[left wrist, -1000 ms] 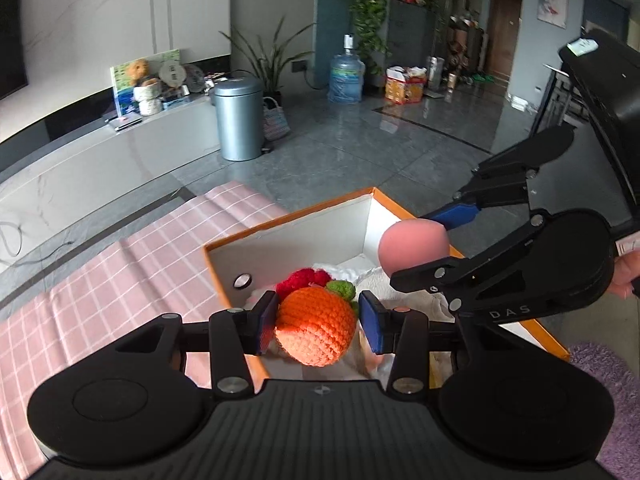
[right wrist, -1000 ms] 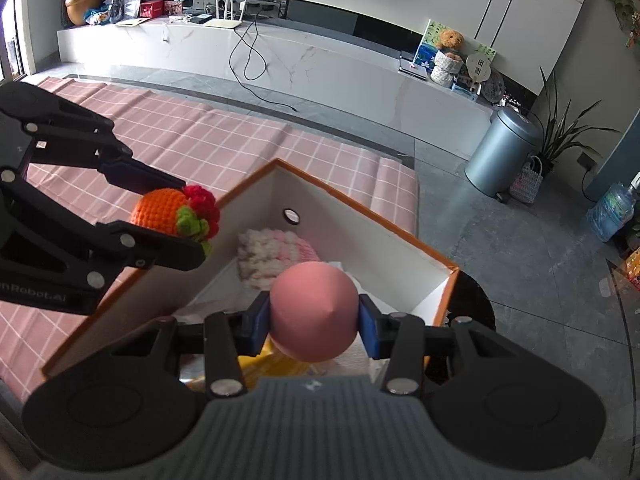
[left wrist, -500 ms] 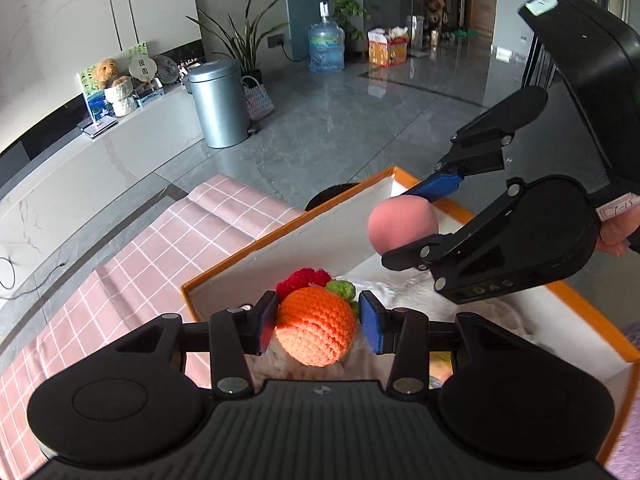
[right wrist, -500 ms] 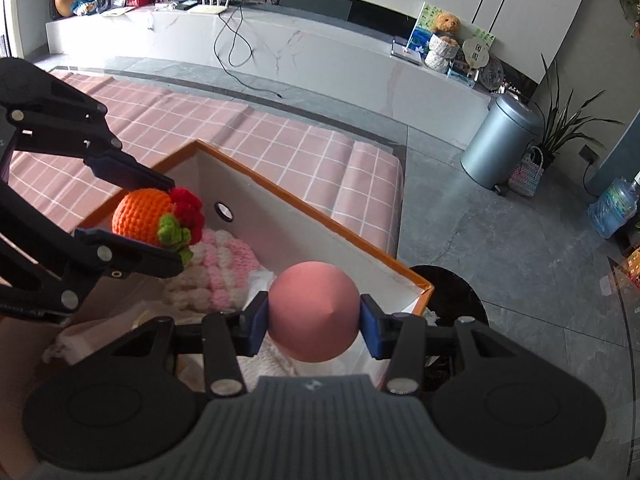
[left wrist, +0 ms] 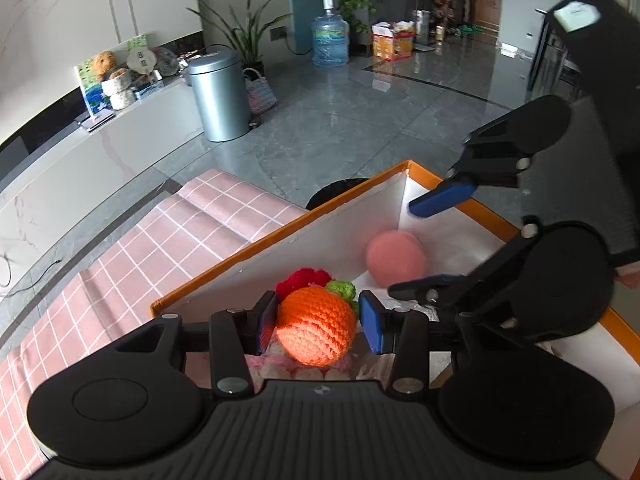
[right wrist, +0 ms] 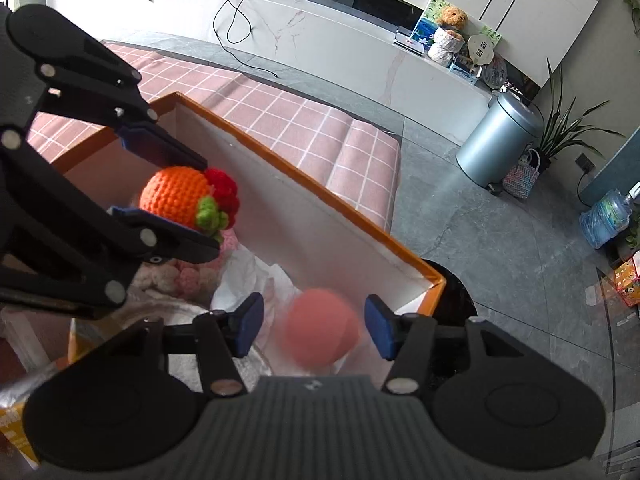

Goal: Organize soft objects

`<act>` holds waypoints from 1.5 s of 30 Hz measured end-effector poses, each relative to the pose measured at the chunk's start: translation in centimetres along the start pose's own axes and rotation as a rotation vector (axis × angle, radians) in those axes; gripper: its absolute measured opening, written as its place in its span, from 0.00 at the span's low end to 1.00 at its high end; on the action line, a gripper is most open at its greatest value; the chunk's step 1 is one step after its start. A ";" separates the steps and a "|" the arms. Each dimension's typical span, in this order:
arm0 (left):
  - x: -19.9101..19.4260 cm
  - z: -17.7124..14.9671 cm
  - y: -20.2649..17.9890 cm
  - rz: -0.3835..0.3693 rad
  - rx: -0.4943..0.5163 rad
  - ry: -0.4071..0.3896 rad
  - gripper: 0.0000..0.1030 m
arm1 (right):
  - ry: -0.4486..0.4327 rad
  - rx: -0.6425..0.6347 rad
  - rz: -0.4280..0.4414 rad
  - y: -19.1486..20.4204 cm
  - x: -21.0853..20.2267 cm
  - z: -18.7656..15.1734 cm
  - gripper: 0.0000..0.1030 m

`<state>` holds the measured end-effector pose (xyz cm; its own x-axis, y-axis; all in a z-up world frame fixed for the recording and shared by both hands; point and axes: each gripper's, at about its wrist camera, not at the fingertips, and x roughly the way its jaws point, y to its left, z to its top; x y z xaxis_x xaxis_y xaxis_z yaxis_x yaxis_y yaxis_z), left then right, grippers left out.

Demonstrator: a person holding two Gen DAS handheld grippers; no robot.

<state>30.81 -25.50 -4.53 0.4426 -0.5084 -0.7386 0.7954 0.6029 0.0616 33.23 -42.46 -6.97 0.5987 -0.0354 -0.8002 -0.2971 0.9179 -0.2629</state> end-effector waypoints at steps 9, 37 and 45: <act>-0.3 -0.3 -0.3 0.032 -0.027 -0.013 0.51 | -0.015 -0.034 -0.007 0.7 -1.4 -0.3 0.63; -14.2 -0.5 -2.9 0.141 -0.038 -0.231 0.80 | -0.136 -0.044 -0.091 4.9 -14.0 -0.1 0.76; -21.1 -3.0 -4.9 0.197 -0.026 -0.351 0.81 | -0.249 0.023 -0.096 8.4 -20.6 -2.2 0.79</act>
<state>16.33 -15.84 8.75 0.7036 -0.5578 -0.4403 0.6725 0.7229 0.1587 16.78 -34.85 6.07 0.7885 -0.0273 -0.6144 -0.2147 0.9240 -0.3166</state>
